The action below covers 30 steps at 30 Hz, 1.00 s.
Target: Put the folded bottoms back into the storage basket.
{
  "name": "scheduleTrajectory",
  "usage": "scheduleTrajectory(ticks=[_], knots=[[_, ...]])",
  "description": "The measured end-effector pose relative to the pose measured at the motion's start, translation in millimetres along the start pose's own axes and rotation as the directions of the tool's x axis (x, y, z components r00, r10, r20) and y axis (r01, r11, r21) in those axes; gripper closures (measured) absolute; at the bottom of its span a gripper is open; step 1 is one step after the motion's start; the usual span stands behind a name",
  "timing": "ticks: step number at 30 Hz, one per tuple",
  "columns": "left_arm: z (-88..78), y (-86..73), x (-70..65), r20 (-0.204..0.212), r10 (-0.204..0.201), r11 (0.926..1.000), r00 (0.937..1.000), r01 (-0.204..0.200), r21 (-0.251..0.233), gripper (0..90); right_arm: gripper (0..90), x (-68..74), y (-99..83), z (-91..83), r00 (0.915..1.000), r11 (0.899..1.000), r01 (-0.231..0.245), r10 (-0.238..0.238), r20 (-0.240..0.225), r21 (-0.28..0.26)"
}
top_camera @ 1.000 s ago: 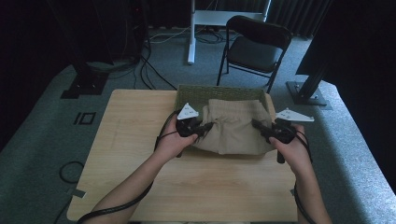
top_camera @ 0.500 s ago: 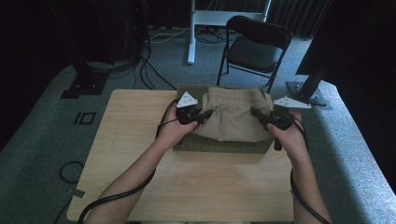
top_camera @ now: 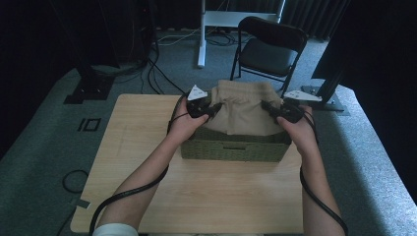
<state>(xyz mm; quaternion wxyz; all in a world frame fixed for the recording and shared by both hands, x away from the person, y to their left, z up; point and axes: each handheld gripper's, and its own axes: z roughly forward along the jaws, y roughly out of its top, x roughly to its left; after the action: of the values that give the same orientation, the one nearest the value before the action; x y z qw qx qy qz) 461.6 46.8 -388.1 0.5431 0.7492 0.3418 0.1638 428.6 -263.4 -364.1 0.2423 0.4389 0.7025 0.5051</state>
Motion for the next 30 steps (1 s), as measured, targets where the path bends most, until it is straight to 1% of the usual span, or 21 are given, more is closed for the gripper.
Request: scheduleTrajectory(ticks=[1, 3, 4, 5, 6, 9, 10, 11, 14, 19, 20, 24, 25, 27, 28, 29, 30], knots=[[8.0, -1.2, 6.0, 0.003, -0.009, 0.9999, 1.0, 0.009, -0.008, 78.8, 77.5, -6.4, -1.2, 10.8, 0.9999, 1.0, -0.014, 0.014, 0.009, 0.011], [13.0, -2.7, 9.8, 0.0, -0.015, 0.9999, 0.9999, 0.015, -0.004, 78.8, 77.5, -10.8, -2.7, 17.5, 0.9997, 1.0, -0.024, 0.023, 0.012, 0.015], [13.0, -2.7, 9.8, 0.0, -0.015, 0.9999, 0.9999, 0.015, -0.004, 78.8, 77.5, -10.8, -2.7, 17.5, 0.9997, 1.0, -0.024, 0.023, 0.012, 0.015], [18.4, -4.9, 13.0, -0.006, -0.021, 0.9998, 0.9998, 0.021, -0.003, 78.8, 77.5, -14.7, -4.5, 24.7, 0.9995, 0.999, -0.029, 0.029, 0.016, 0.024], [18.4, -4.9, 13.0, -0.006, -0.021, 0.9998, 0.9998, 0.021, -0.003, 78.8, 77.5, -14.7, -4.5, 24.7, 0.9995, 0.999, -0.029, 0.029, 0.016, 0.024], [25.5, -10.1, 17.9, -0.015, -0.032, 0.9995, 0.9994, 0.032, 0.001, 78.7, 77.6, -19.5, -7.8, 35.2, 0.9989, 0.999, -0.042, 0.041, 0.025, 0.031], [28.0, -12.1, 19.6, -0.021, -0.041, 0.9991, 0.9989, 0.041, -0.002, 78.7, 77.6, -20.8, -9.3, 38.2, 0.9987, 0.998, -0.047, 0.047, 0.022, 0.031], [30.6, -14.5, 21.8, -0.024, -0.051, 0.9986, 0.9984, 0.052, 0.01, 78.7, 77.5, -22.1, -11.3, 41.4, 0.9986, 0.998, -0.049, 0.048, 0.02, 0.028], [37.1, -19.4, 26.0, -0.033, -0.068, 0.9974, 0.9971, 0.069, 0.019, 78.7, 77.5, -25.7, -17.3, 50.8, 0.9991, 0.998, -0.036, 0.036, 0.021, 0.043], [47.1, -25.6, 31.2, -0.054, -0.093, 0.9953, 0.9943, 0.094, 0.022, 78.8, 77.6, -30.6, -22.9, 64.6, 0.9989, 0.998, -0.035, 0.033, 0.034, 0.05], [48.6, -27.0, 32.6, -0.059, -0.1, 0.9945, 0.9932, 0.102, 0.025, 78.7, 77.6, -31.5, -24.1, 67.3, 0.9986, 0.998, -0.041, 0.039, 0.035, 0.057], [54.8, -35.0, 36.9, -0.072, -0.109, 0.9922, 0.9914, 0.113, 0.053, 78.7, 77.5, -33.0, -30.8, 78.6, 0.9984, 0.995, -0.038, 0.034, 0.046, 0.089], [56.5, -37.1, 37.7, -0.08, -0.105, 0.9916, 0.9912, 0.111, 0.068, 78.7, 77.5, -33.1, -32.3, 80.4, 0.9984, 0.995, -0.034, 0.03, 0.048, 0.094], [60.2, -41.2, 38.7, -0.091, -0.115, 0.9886, 0.9892, 0.123, 0.087, 78.7, 77.5, -33.4, -36.9, 86.2, 0.998, 0.993, -0.036, 0.03, 0.056, 0.115], [62.0, -42.9, 38.9, -0.098, -0.112, 0.9879, 0.9888, 0.122, 0.097, 78.7, 77.5, -34.0, -39.8, 89.2, 0.9978, 0.992, -0.036, 0.029, 0.059, 0.119], [62.0, -42.9, 38.9, -0.098, -0.112, 0.9879, 0.9888, 0.122, 0.097, 78.7, 77.5, -34.0, -39.8, 89.2, 0.9978, 0.992, -0.036, 0.029, 0.059, 0.119], [66.4, -47.0, 39.5, -0.104, -0.128, 0.9824, 0.9863, 0.141, 0.123, 78.7, 77.5, -35.0, -42.4, 92.2, 0.9975, 0.991, -0.043, 0.035, 0.061, 0.13]])
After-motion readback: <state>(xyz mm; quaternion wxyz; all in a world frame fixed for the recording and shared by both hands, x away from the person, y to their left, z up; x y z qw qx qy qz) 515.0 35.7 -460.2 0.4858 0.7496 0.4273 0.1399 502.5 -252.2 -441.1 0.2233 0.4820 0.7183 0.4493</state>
